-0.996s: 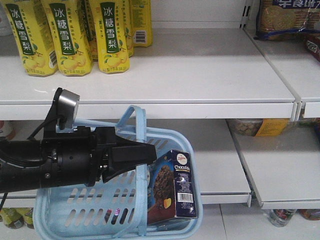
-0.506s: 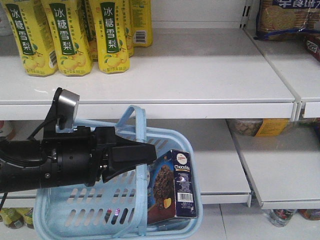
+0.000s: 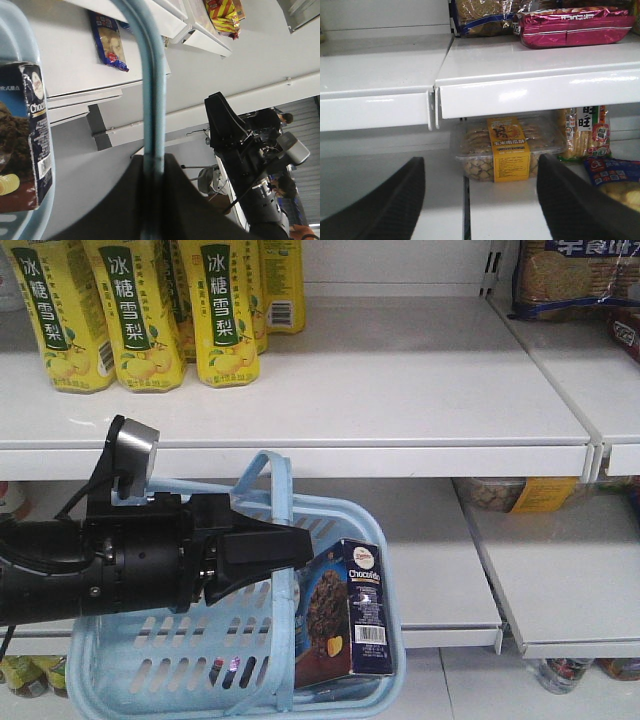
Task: Left arm holds basket, right arm returns cookies
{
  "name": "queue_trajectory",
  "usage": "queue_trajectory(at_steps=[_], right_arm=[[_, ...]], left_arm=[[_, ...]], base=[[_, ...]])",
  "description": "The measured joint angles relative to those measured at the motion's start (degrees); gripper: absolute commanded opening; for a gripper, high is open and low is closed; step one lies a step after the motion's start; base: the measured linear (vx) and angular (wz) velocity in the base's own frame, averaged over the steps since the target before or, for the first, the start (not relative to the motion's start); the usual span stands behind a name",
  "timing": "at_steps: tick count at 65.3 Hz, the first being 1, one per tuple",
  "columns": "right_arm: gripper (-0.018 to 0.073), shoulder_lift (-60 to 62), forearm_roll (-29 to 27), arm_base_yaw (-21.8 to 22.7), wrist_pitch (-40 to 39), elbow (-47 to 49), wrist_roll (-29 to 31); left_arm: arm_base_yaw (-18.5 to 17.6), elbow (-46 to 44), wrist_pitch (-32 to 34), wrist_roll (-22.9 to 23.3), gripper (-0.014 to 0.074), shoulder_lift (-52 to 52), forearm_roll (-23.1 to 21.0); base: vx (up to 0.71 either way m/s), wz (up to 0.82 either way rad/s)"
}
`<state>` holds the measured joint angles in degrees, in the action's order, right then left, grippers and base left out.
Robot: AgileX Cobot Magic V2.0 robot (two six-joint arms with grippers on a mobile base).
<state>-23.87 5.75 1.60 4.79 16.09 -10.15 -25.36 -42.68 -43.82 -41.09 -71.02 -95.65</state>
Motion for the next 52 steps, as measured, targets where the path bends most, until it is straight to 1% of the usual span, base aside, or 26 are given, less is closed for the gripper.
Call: queue_trajectory(at_steps=[3, 9, 19, 32, 41, 46, 52], right_arm=[[0.0522, -0.3, -1.3, -0.4, 0.0, 0.0, -0.3], [0.0524, -1.9, -3.7, -2.8, 1.1, 0.4, -0.6], [0.0524, -7.3, -5.7, -9.6, 5.4, 3.6, -0.8], [0.0522, -17.5, -15.7, -19.6, 11.7, 11.0, -0.7], [0.0522, -24.9, -22.0, -26.8, 14.0, 16.1, 1.4], [0.0522, -28.9, -24.4, -30.5, 14.4, 18.3, 3.3], [0.0522, -32.9, -26.8, -33.1, 15.0, 20.2, 5.3]], left_arm=[[0.0, 0.0, 0.0, 0.0, -0.0003, 0.0, 0.0], [0.0, 0.0, 0.0, 0.0, -0.0003, 0.0, 0.0], [0.0, 0.0, 0.0, 0.0, -0.0003, 0.0, 0.0], [0.0, 0.0, 0.0, 0.0, -0.0003, 0.0, 0.0], [0.0, 0.0, 0.0, 0.0, -0.0003, 0.0, 0.0], [0.0, 0.0, 0.0, 0.0, -0.0003, 0.0, 0.0], [0.0, 0.0, 0.0, 0.0, -0.0003, 0.0, 0.0]], base=[[0.0, 0.0], [0.0, 0.0], [0.0, 0.0], [0.0, 0.0], [0.0, 0.0], [0.0, 0.0], [0.0, 0.0]])
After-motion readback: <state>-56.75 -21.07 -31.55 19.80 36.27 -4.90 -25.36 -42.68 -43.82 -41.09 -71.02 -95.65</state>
